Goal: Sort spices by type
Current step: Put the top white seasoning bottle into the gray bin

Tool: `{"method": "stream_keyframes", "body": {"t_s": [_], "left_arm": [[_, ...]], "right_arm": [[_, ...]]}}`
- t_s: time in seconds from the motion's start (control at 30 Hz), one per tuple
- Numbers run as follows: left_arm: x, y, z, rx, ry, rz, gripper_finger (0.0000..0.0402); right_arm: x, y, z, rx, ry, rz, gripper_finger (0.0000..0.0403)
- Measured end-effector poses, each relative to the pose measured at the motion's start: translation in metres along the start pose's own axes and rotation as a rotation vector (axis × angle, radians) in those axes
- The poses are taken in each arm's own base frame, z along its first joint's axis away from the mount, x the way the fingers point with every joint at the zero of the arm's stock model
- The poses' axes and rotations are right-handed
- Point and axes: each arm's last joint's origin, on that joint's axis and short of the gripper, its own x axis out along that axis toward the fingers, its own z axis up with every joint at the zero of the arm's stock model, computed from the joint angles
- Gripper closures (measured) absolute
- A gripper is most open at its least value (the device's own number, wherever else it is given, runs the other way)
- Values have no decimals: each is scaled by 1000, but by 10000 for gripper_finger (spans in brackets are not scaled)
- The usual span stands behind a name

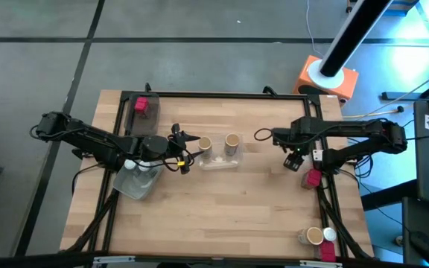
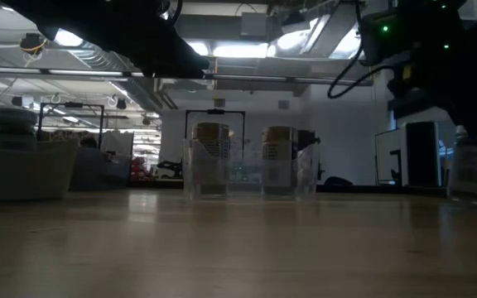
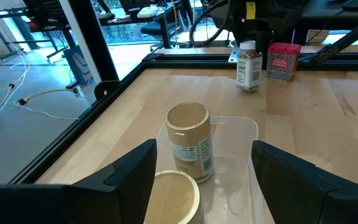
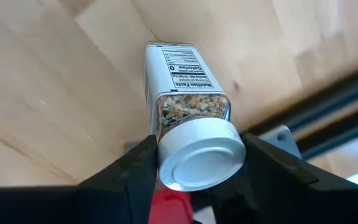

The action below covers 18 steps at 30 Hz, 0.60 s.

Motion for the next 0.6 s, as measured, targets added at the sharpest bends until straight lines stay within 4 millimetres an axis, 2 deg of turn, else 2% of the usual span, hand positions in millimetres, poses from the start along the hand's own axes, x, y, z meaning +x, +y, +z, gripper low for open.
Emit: {"method": "stream_keyframes", "body": {"t_s": [0.3, 0.6], "left_arm": [[0, 0, 0, 0, 0, 0, 156], [0, 0, 0, 0, 0, 0, 156]], "right_arm": [[-1, 12, 7, -71, -99, 65, 194], [-3, 38, 10, -193, -233, 149, 194]]}}
